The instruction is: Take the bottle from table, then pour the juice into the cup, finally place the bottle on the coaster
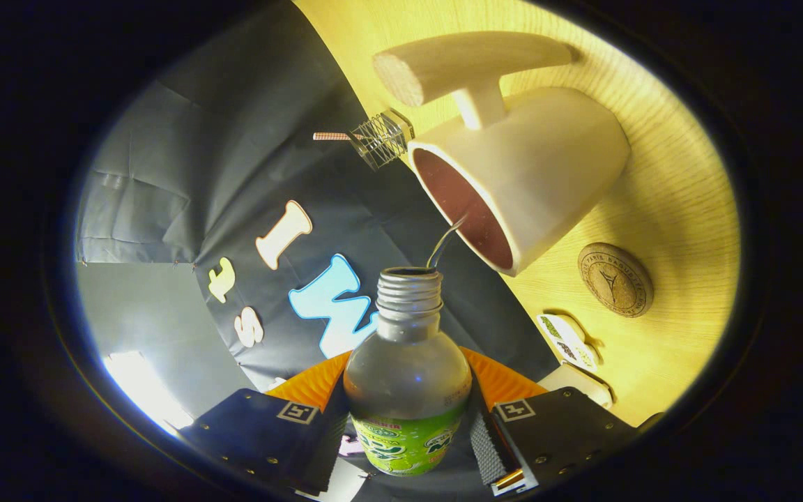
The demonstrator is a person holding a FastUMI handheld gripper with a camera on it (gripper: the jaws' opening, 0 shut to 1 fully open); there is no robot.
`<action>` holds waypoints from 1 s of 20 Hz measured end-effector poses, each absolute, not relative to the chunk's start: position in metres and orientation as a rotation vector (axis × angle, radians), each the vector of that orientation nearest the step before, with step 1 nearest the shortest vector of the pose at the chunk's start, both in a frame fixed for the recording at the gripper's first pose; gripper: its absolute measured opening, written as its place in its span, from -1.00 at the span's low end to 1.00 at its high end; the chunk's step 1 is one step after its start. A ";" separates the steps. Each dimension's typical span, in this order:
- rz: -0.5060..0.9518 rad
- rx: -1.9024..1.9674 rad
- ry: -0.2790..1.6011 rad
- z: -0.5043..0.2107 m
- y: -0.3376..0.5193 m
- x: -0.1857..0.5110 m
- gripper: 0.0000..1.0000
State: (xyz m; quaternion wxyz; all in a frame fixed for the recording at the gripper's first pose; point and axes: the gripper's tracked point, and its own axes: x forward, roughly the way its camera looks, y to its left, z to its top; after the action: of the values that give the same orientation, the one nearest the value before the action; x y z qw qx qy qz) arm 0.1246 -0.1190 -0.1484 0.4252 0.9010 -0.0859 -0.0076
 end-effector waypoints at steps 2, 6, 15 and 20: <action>-0.026 2.276 -0.254 -0.146 -0.126 0.122 0.54; -0.043 2.276 -0.266 -0.148 -0.129 0.122 0.54; -0.036 2.287 -0.268 -0.144 -0.130 0.128 0.54; -0.031 2.290 -0.265 -0.144 -0.130 0.130 0.54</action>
State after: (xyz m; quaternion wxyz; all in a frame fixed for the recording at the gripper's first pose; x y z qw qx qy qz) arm 0.1296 -0.1304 -0.1441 0.4060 0.9077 -0.1050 -0.0125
